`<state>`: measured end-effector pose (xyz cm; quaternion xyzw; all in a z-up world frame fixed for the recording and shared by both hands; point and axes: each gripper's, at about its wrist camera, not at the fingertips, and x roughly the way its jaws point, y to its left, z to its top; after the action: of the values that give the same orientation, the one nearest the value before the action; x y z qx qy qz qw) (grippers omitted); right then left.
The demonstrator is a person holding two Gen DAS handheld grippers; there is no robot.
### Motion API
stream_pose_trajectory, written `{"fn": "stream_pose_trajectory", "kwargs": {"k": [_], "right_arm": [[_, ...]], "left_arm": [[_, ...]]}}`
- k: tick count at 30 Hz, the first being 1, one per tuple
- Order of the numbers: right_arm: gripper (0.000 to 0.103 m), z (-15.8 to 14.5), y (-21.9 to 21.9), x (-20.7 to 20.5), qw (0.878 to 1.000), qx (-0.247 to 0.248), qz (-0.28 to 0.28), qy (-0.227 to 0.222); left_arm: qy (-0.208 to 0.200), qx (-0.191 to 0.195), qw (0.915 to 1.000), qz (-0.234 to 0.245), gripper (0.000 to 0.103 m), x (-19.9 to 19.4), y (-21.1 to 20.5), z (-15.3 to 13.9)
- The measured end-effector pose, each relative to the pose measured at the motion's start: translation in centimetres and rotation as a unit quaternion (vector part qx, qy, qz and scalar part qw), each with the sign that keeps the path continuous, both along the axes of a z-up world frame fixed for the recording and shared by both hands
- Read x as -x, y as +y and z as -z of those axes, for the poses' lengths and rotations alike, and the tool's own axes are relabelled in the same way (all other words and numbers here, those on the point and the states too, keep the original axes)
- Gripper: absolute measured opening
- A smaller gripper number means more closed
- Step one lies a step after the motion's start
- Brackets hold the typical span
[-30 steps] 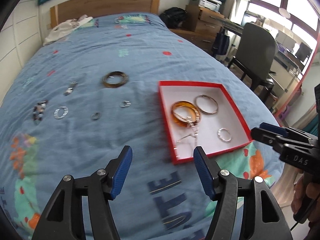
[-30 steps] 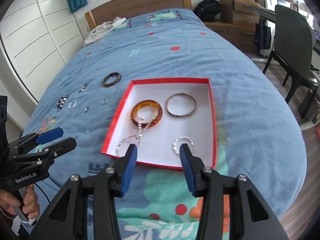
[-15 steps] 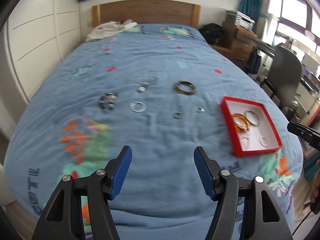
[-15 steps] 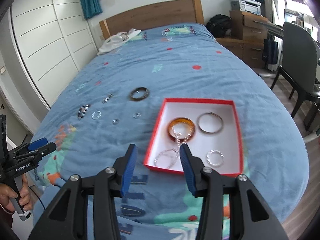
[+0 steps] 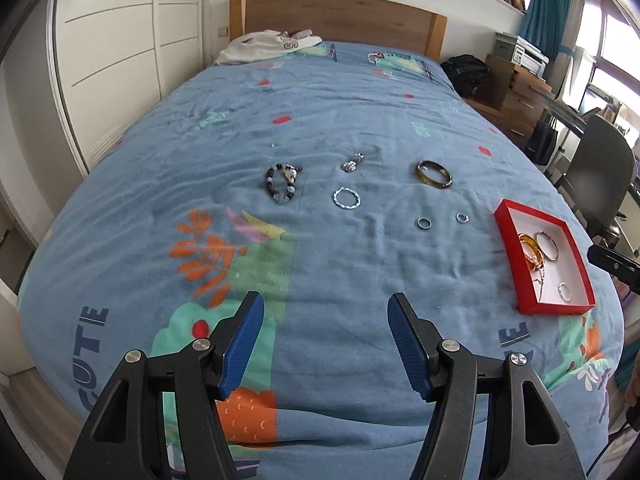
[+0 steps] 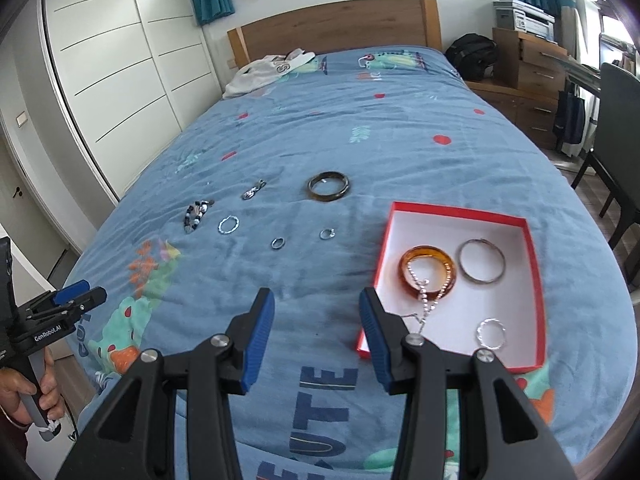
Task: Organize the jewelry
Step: 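Withdraw both tools from the red box toward the jewelry on the bed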
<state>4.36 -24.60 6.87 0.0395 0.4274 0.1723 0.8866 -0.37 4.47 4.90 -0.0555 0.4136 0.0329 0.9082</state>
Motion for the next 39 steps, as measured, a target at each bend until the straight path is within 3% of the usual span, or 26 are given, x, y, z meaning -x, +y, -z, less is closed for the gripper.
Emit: {"fn": "stream_pose_trajectory", "kwargs": {"k": [18,39], "right_arm": [[0.043,5.0,3.7,-5.2,0.999,-0.003,-0.014,0.037],[0.043,10.5,9.0,-9.5,0.997,-0.004,-0.036,0.066]], "left_arm": [[0.037,0.009,0.9989,0.026,0.063,-4.9,-0.7,4.5],[0.071,0.022,0.9972,-0.011,0.063,-9.3,4.0,9.3]]}}
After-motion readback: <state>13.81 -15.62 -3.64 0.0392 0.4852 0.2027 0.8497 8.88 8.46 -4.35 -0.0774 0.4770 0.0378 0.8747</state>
